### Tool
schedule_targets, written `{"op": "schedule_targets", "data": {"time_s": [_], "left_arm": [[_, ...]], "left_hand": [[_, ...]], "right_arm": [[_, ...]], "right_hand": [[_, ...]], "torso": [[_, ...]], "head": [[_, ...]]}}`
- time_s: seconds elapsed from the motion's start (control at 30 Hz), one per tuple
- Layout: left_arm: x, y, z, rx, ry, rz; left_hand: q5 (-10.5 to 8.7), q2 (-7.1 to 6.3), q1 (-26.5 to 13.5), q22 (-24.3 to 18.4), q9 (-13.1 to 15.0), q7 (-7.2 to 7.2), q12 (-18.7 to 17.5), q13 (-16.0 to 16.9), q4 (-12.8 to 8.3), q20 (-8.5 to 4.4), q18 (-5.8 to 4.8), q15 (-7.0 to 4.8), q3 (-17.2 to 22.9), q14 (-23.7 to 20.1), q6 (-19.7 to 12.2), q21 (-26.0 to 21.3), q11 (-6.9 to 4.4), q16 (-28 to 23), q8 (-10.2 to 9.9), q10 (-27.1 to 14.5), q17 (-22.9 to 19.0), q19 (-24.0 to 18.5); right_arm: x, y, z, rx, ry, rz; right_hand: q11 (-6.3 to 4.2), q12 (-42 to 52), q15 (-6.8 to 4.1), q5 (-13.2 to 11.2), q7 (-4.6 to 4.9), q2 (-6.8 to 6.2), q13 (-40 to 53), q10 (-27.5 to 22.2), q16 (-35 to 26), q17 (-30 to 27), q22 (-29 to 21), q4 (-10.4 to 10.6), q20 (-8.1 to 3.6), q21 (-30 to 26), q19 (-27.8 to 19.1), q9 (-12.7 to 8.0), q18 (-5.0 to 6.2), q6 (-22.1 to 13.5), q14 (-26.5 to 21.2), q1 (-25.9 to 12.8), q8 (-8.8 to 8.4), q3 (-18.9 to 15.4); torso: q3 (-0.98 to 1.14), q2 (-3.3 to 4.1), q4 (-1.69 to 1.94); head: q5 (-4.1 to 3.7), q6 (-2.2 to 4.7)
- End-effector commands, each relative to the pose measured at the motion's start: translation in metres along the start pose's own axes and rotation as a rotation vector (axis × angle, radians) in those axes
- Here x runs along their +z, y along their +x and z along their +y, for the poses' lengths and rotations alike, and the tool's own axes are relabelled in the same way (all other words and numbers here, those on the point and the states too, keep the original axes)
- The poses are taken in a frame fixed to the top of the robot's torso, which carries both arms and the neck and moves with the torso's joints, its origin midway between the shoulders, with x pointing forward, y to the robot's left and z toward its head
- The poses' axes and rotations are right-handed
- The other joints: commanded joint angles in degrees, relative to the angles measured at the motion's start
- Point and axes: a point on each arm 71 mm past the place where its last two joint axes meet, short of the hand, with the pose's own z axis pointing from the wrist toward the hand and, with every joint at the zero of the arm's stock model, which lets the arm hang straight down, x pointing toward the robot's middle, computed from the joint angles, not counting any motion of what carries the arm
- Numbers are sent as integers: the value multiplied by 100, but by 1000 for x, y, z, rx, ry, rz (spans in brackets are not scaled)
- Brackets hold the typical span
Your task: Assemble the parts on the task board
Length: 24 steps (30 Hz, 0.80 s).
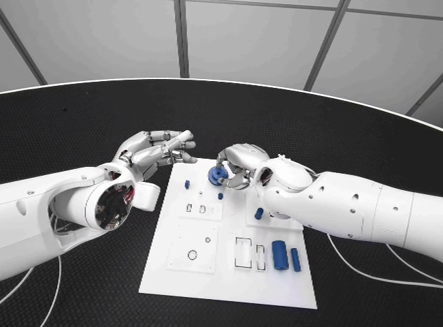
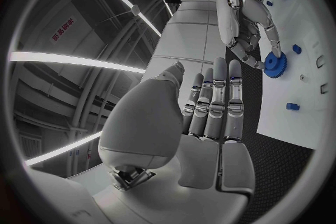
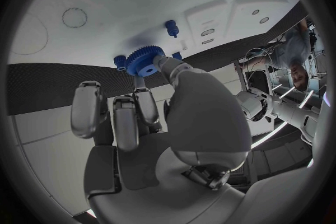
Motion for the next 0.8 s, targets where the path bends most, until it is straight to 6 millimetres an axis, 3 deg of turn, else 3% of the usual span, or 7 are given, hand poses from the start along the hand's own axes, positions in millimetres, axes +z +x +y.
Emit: {"op": "schedule_targets", "data": {"time_s": [0.03,0.4,0.8], "left_arm": [[0,0,0,0,0,1],[0,2,0,0,-1,3],[0,2,0,0,-2,3]], "left_hand": [[-2,9,46,9,8,27,-23,-6,-4,-14,67,3,33,-25,-13,21,24,25,-24,13,6,-40],[-4,2,58,10,10,30,-34,-5,-7,-13,68,4,60,-36,-13,28,26,35,-32,17,15,-46],[-4,2,58,10,10,30,-34,-5,-7,-13,68,4,60,-36,-13,28,26,35,-32,17,15,-46]], "right_arm": [[3,1,-1,-4,6,1],[8,2,-5,-12,31,-2],[10,5,3,-15,5,33]], "right_hand": [[-9,22,-45,17,-4,35,198,35,18,1423,9,10,-13,27,44,56,-91,29,577,-21,19,31],[-10,21,-44,16,-5,28,196,34,18,1424,16,7,-13,32,47,55,-92,28,577,-28,15,32],[-9,32,-45,11,-4,17,208,43,20,1429,24,1,-13,37,51,55,-94,28,578,-38,9,34]], "torso": [[2,1,6],[0,-7,-3],[1,-6,-5]], "head": [[-2,-4],[20,-8],[40,-37]]}}
